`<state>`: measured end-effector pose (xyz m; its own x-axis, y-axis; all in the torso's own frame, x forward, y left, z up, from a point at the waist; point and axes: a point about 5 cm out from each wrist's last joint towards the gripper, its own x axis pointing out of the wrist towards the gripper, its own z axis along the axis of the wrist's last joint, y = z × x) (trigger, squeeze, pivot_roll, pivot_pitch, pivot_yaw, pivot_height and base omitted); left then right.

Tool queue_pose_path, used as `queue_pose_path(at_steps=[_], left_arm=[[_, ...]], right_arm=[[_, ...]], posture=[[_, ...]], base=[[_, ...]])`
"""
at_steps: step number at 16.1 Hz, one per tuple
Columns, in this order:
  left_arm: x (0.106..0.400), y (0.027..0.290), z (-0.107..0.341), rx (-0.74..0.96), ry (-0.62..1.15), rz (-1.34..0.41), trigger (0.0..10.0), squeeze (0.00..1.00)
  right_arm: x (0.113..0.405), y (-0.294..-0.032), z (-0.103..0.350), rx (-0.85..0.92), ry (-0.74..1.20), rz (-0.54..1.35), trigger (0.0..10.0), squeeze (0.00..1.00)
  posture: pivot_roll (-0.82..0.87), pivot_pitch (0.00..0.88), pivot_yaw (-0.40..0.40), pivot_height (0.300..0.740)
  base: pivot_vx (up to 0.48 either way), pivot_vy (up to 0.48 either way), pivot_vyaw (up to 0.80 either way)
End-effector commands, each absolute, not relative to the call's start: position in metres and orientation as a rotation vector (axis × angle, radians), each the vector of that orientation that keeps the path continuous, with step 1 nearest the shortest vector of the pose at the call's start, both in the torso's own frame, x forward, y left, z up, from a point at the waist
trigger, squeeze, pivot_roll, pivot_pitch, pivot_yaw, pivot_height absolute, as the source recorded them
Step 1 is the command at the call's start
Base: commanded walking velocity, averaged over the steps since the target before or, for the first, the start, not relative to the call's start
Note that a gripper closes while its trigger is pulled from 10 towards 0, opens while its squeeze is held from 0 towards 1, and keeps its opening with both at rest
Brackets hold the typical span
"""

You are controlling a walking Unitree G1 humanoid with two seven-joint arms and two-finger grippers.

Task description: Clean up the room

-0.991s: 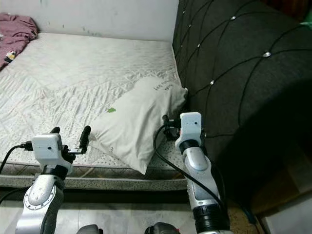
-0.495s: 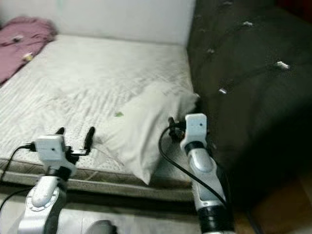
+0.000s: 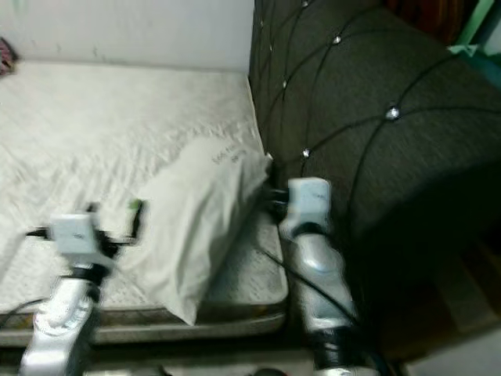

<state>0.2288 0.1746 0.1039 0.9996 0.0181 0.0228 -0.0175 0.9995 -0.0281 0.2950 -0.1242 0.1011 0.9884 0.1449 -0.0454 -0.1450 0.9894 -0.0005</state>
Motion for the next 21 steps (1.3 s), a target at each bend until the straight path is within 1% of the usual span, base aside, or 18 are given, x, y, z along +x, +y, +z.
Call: queue_pose_path(at_steps=[1, 2, 4, 9, 12, 13, 19, 21], left_arm=[[0.2289, 0.1740, 0.1018, -0.040, -0.006, 0.023, 10.0, 0.00], [0.2298, 0.1738, 0.1013, -0.042, 0.000, 0.025, 10.0, 0.00], [0.2299, 0.1735, 0.1003, -0.059, 0.009, 0.030, 10.0, 0.00], [0.2317, 0.1704, 0.1009, -0.073, 0.015, 0.004, 10.0, 0.00], [0.2324, 0.1707, 0.1040, -0.059, -0.015, 0.001, 10.0, 0.00], [0.2322, 0.1726, 0.1043, -0.010, -0.026, 0.014, 10.0, 0.00], [0.2326, 0.1772, 0.1008, -0.028, -0.005, 0.058, 10.0, 0.00], [0.2327, 0.1763, 0.1001, -0.051, 0.000, 0.050, 10.0, 0.00]], right_arm=[[0.2955, -0.1285, 0.1020, -0.004, 0.045, 0.132, 10.0, 0.00], [0.2957, -0.1287, 0.1018, -0.003, 0.048, 0.131, 10.0, 0.00], [0.2960, -0.1288, 0.1017, -0.001, 0.050, 0.130, 10.0, 0.00], [0.2962, -0.1291, 0.1024, 0.001, 0.047, 0.128, 10.0, 0.00], [0.2963, -0.1297, 0.1029, 0.005, 0.045, 0.125, 10.0, 0.00], [0.2963, -0.1296, 0.1028, 0.005, 0.046, 0.125, 10.0, 0.00], [0.2970, -0.1295, 0.1028, 0.007, 0.046, 0.124, 10.0, 0.00], [0.2974, -0.1292, 0.1025, 0.010, 0.047, 0.126, 10.0, 0.00]], posture=[[-0.01, 0.024, -0.077, 0.740], [-0.01, 0.024, -0.078, 0.740], [-0.01, 0.025, -0.077, 0.740], [-0.01, 0.025, -0.077, 0.740], [-0.02, 0.024, -0.076, 0.740], [-0.02, 0.024, -0.076, 0.740], [-0.01, 0.022, -0.078, 0.740], [-0.01, 0.020, -0.078, 0.740]], base=[[0.000, 0.000, 0.00], [0.000, 0.349, 0.00], [0.000, 0.480, -0.60], [0.000, 0.480, 0.00], [0.000, 0.480, 0.00], [0.000, 0.000, 0.00], [0.000, 0.000, 0.00], [0.000, 0.000, -0.77]])
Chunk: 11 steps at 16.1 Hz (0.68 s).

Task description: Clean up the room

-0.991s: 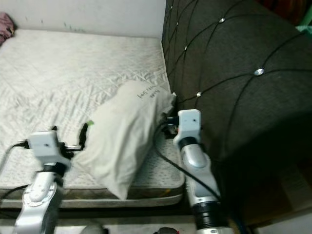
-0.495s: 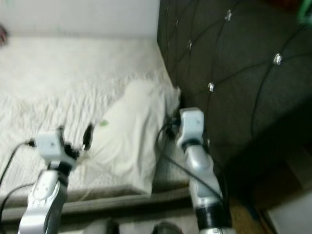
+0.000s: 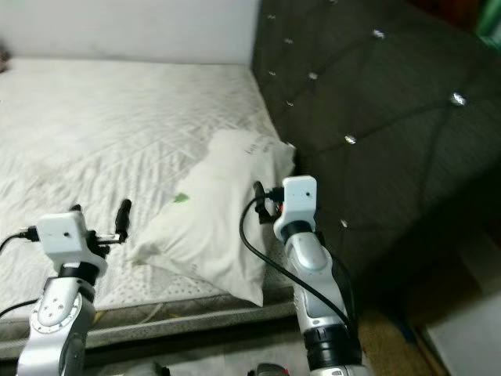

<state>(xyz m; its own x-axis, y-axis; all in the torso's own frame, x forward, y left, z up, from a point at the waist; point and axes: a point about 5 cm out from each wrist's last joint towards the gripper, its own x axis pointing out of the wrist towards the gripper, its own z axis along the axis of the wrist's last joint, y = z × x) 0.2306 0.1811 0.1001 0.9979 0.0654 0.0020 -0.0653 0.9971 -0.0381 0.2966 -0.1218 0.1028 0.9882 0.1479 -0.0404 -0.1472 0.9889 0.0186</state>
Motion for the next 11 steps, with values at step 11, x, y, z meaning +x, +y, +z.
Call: queue_pose_path(at_steps=[11], left_arm=[[0.2340, 0.1798, 0.0987, -0.033, 0.005, 0.074, 10.0, 0.00]], right_arm=[[0.2991, -0.1261, 0.1045, 0.004, 0.034, 0.145, 10.0, 0.00]], posture=[[-0.01, 0.017, -0.080, 0.701]], base=[[0.000, 0.000, -0.11]])
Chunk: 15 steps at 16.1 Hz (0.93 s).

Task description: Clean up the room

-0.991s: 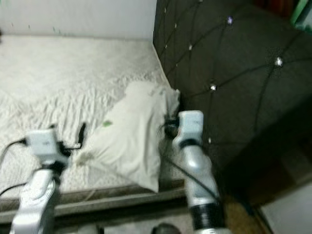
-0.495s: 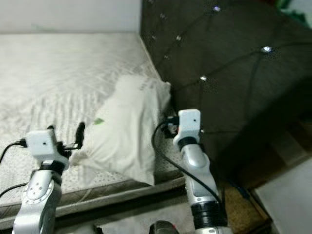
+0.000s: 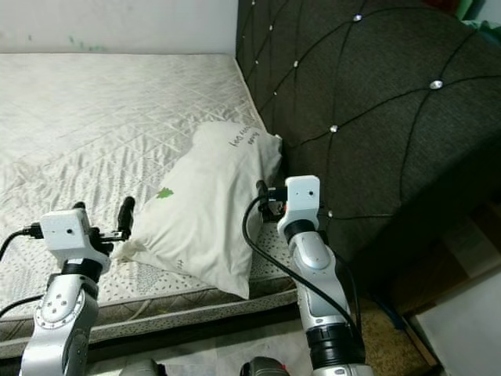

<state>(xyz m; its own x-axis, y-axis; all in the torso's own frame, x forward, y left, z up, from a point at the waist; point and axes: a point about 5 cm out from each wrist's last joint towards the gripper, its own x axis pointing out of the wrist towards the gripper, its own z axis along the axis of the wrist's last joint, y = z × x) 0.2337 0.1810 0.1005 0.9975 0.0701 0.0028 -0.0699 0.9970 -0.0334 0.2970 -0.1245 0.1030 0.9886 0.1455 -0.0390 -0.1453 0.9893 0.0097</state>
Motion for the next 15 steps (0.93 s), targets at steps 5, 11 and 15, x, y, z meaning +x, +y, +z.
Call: queue_pose_path(at_steps=[5, 11, 15], left_arm=[[0.2355, 0.1803, 0.0983, -0.026, 0.012, 0.085, 10.0, 0.00], [0.2354, 0.1804, 0.1019, -0.023, -0.011, 0.086, 10.0, 0.00], [0.2353, 0.1800, 0.1034, -0.019, -0.023, 0.070, 10.0, 0.00]], right_arm=[[0.2996, -0.1253, 0.1052, 0.011, 0.030, 0.150, 10.0, 0.00], [0.2997, -0.1249, 0.1051, 0.010, 0.033, 0.155, 10.0, 0.00], [0.3000, -0.1239, 0.1050, 0.007, 0.033, 0.161, 10.0, 0.00]], posture=[[-0.01, 0.020, -0.080, 0.636], [-0.01, 0.021, -0.083, 0.627], [-0.01, 0.021, -0.083, 0.627]], base=[[0.000, 0.000, 0.00], [0.000, 0.000, 0.00], [0.000, 0.000, 0.00]])
